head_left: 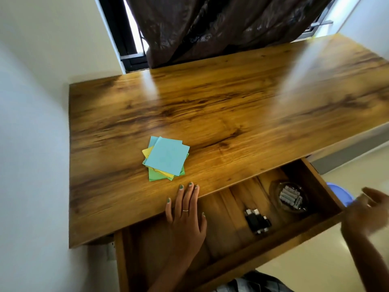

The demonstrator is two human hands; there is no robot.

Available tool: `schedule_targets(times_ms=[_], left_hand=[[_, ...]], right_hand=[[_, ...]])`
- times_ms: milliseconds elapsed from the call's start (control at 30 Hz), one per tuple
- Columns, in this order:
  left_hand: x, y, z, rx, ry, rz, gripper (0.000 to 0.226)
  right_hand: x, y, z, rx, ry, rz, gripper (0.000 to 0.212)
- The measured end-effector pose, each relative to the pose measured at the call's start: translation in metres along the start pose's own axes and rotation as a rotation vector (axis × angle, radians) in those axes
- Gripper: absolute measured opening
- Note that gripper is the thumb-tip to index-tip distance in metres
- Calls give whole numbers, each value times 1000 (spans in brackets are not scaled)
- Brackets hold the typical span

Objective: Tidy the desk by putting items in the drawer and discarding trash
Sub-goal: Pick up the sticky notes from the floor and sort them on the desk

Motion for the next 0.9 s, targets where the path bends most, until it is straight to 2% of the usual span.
schedule_targets(times_ms=[133,267,333,433,567,733,900], left_hand=[[2,-1,-2,-4,28,0,63],[0,-1,-2,-13,29,1,63],[0,0,-2,-26,23,14,64],[0,0,-2,-32,11,17,64],[-4,-1,-3,-37,-11,41,62],[-19,-4,-7,-56,18,99,50],[-46,-37,-26,-223,156,257,47]], right_hand=[[61,-65,29,-202,-200,-73,32],[106,-87,53,-333,-446,-167,26],[120,-95,65,-387,-560,-144,27],[139,-105,87,-585,-709,-5,32],[163,-120,119,-801,-837,101,35],[184,-134,148,-866,-906,165,52],[198,-152,180,-878,-970,158,53]])
Point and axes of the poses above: each hand's wrist, its own z-axis away from the middle knuckle, its own x-axis out of the palm, y = z × x, the point moved 7 cm from there along -z, towards the middle knuckle, and after that the axes turned 13 degrees about -x, right-handed, at the moved point
